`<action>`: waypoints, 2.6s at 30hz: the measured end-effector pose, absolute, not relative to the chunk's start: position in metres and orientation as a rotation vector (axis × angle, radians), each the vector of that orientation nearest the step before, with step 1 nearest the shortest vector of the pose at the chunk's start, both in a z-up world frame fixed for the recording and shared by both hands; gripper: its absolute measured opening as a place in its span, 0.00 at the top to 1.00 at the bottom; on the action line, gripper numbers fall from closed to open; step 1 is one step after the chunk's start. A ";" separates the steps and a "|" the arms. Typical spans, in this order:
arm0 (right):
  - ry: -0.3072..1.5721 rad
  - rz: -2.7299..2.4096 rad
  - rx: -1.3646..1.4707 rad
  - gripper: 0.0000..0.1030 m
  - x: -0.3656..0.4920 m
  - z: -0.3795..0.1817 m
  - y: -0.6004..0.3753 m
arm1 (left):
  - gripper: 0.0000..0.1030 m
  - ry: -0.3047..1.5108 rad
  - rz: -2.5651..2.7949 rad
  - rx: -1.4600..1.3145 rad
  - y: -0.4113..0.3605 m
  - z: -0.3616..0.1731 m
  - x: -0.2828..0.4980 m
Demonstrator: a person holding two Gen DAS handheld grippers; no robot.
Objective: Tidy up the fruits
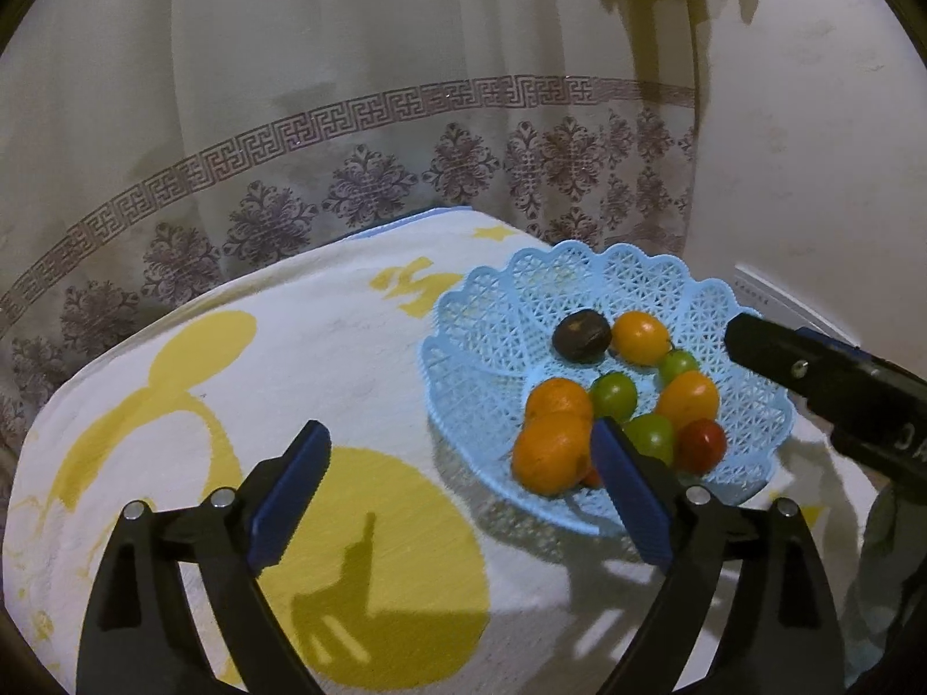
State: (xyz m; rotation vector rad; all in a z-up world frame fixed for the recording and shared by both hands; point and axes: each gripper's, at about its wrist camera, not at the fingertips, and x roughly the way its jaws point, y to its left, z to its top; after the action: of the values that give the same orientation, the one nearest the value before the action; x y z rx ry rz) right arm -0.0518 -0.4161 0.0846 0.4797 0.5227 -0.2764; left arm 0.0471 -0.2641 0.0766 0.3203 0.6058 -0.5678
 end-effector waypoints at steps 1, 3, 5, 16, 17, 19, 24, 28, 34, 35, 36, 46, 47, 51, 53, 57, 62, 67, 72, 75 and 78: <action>0.520 -0.277 0.474 0.14 -0.053 0.086 -0.414 | 0.12 0.609 -0.563 0.318 -0.262 0.077 0.047; 0.517 -0.277 0.465 0.10 -0.055 0.086 -0.411 | 0.12 0.607 -0.554 0.315 -0.257 0.078 0.046; 0.523 -0.274 0.457 0.08 -0.057 0.085 -0.408 | 0.09 0.600 -0.542 0.313 -0.252 0.080 0.044; 0.533 -0.282 0.420 0.03 -0.070 0.079 -0.391 | 0.05 0.586 -0.488 0.306 -0.230 0.082 0.034; 0.531 -0.282 0.409 0.03 -0.070 0.079 -0.389 | 0.05 0.587 -0.487 0.298 -0.227 0.082 0.034; 0.530 -0.286 0.380 0.03 -0.071 0.078 -0.384 | 0.05 0.585 -0.482 0.286 -0.222 0.081 0.033; 0.539 -0.285 0.354 0.03 -0.072 0.075 -0.372 | 0.05 0.581 -0.461 0.298 -0.216 0.078 0.030; 0.536 -0.298 0.316 0.03 -0.071 0.074 -0.363 | 0.05 0.585 -0.459 0.290 -0.210 0.076 0.028; 0.530 -0.295 0.284 0.03 -0.071 0.074 -0.357 | 0.05 0.601 -0.458 0.282 -0.207 0.074 0.027; 0.532 -0.295 0.284 0.03 -0.071 0.074 -0.357 | 0.05 0.603 -0.457 0.284 -0.208 0.074 0.027; 0.533 -0.296 0.284 0.03 -0.070 0.073 -0.357 | 0.05 0.604 -0.455 0.287 -0.208 0.073 0.027; 0.538 -0.301 0.285 0.03 -0.069 0.071 -0.358 | 0.05 0.601 -0.455 0.321 -0.214 0.066 0.024; 0.539 -0.301 0.285 0.03 -0.069 0.071 -0.359 | 0.05 0.601 -0.453 0.324 -0.215 0.065 0.024; 0.545 -0.301 0.284 0.03 -0.068 0.069 -0.358 | 0.05 0.604 -0.452 0.329 -0.216 0.064 0.024; 0.547 -0.301 0.285 0.03 -0.068 0.069 -0.358 | 0.05 0.604 -0.453 0.332 -0.217 0.063 0.024; 0.554 -0.301 0.286 0.03 -0.067 0.067 -0.359 | 0.05 0.603 -0.454 0.337 -0.218 0.063 0.023; 0.553 -0.301 0.287 0.03 -0.067 0.067 -0.359 | 0.05 0.601 -0.454 0.341 -0.219 0.062 0.022; 0.557 -0.300 0.288 0.03 -0.067 0.066 -0.358 | 0.05 0.602 -0.454 0.342 -0.219 0.062 0.022; 0.560 -0.297 0.286 0.03 -0.067 0.065 -0.357 | 0.05 0.603 -0.452 0.350 -0.220 0.061 0.021; 0.563 -0.300 0.286 0.03 -0.066 0.064 -0.356 | 0.05 0.603 -0.451 0.353 -0.220 0.061 0.021; 0.567 -0.303 0.286 0.03 -0.065 0.064 -0.357 | 0.05 0.604 -0.452 0.355 -0.220 0.061 0.021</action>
State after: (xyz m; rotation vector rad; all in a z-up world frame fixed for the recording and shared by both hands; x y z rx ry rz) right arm -0.0652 -0.3567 0.0641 0.2861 0.5673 -0.3025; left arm 0.0213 -0.2204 0.0607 0.3547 0.6039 -0.4516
